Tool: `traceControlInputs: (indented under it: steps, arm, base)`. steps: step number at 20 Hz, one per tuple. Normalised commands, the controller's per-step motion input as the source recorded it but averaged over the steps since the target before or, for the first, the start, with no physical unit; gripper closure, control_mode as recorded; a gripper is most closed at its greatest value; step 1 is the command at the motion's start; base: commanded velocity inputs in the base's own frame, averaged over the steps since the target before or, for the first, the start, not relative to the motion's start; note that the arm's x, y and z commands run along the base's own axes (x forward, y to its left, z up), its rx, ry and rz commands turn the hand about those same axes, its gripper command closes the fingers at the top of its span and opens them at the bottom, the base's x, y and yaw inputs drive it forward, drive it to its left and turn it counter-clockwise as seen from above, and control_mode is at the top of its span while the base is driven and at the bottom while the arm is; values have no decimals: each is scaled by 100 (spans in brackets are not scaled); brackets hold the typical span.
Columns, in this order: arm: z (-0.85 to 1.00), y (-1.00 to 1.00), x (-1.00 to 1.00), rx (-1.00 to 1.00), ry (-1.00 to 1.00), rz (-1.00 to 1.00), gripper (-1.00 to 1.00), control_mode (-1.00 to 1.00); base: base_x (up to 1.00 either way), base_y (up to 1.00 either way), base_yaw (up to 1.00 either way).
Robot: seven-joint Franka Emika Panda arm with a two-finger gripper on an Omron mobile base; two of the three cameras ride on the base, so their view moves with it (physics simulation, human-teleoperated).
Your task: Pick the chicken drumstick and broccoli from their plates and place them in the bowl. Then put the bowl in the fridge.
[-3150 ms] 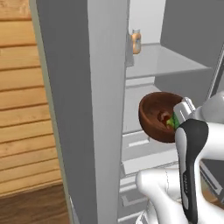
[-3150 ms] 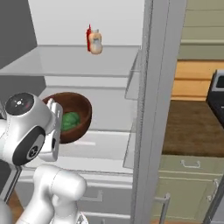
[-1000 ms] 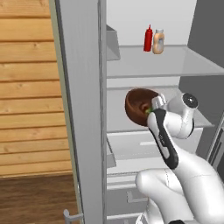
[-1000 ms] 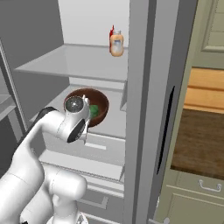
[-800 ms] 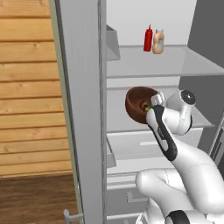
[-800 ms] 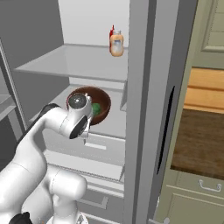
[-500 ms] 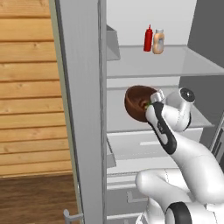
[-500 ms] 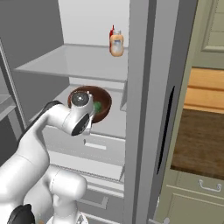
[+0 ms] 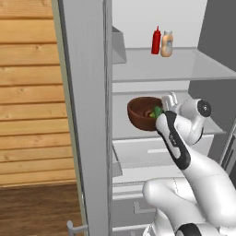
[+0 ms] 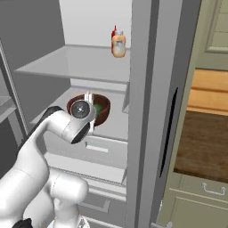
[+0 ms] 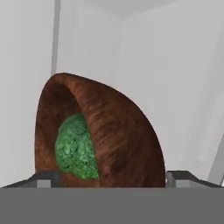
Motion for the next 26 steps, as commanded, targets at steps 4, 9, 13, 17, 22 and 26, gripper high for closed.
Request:
traceControlInputs:
  steps: [4, 9, 13, 17, 22, 26]
  arm:
    - [58, 11, -37, 0, -31, 0, -100, -100]
    - [85, 15, -57, -2, -13, 1, -100, -100]
    - [100, 4, -86, -6, 14, 3, -100, -100]
    - [86, 0, -91, -5, 7, 3, -100, -100]
    - [54, 0, -82, -10, 16, 2, -100, -100]
    - [0, 0, -65, -29, 16, 12, -100, -100]
  base:
    - [0, 0, 0]
    - [0, 0, 0]
    - [0, 0, 0]
    - [0, 0, 0]
    - [0, 0, 0]
    - [0, 0, 0]
